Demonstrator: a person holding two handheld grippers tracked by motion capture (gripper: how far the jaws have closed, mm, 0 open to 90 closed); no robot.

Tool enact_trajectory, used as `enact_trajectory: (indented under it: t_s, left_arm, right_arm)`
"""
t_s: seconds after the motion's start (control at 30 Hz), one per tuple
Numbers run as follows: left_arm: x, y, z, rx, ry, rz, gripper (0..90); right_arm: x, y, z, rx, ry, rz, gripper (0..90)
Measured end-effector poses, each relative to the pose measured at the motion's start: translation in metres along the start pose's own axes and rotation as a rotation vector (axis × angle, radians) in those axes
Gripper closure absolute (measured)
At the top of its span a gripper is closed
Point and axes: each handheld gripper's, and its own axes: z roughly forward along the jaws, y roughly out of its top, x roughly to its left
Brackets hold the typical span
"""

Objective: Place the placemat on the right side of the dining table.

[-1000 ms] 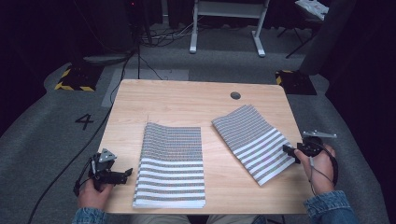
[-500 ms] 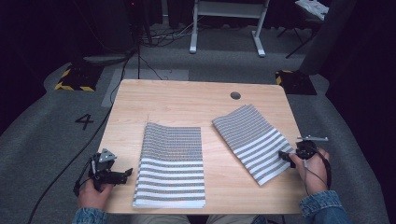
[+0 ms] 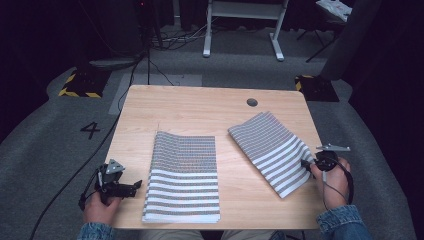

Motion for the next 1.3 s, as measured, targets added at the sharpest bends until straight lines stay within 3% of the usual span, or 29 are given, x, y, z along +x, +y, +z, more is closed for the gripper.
enact_trajectory:
  t_s: [0.33, 0.37, 0.43, 0.57, 0.6, 0.73, 0.9, 1.03, 1.3]
  left_arm:
    - [0.0, 0.0, 0.0, -0.001, 0.0, -0.001, 0.2]
    - [0.0, 0.0, 0.0, -0.001, 0.0, -0.001, 0.2]
    - [0.0, 0.0, 0.0, 0.0, 0.0, 0.0, 0.2]
    - [0.0, 0.0, 0.0, -0.002, 0.001, -0.002, 0.2]
    - [0.0, 0.0, 0.0, -0.001, 0.0, -0.001, 0.2]
    - [0.0, 0.0, 0.0, -0.001, 0.0, -0.002, 0.2]
    - [0.0, 0.0, 0.0, 0.001, 0.0, 0.001, 0.2]
    - [0.0, 0.0, 0.0, 0.002, 0.001, 0.003, 0.2]
    - [0.0, 0.0, 0.0, -0.001, 0.003, 0.0, 0.2]
  right_arm:
    - [0.02, 0.016, -0.03, -0.1, -0.012, -0.081, 79.2]
    - [0.026, 0.021, -0.036, -0.123, -0.014, -0.12, 79.8]
    - [0.03, 0.023, -0.039, -0.135, -0.009, -0.128, 79.8]
    - [0.048, 0.03, -0.051, -0.181, 0.005, -0.203, 79.9]
    - [0.058, 0.033, -0.055, -0.202, 0.022, -0.231, 79.3]
    - [0.073, 0.037, -0.062, -0.227, 0.046, -0.271, 78.0]
    - [0.103, 0.039, -0.072, -0.261, 0.126, -0.328, 80.4]
    - [0.117, 0.041, -0.073, -0.249, 0.141, -0.383, 81.9]
    - [0.138, 0.038, -0.075, -0.248, 0.199, -0.428, 84.0]
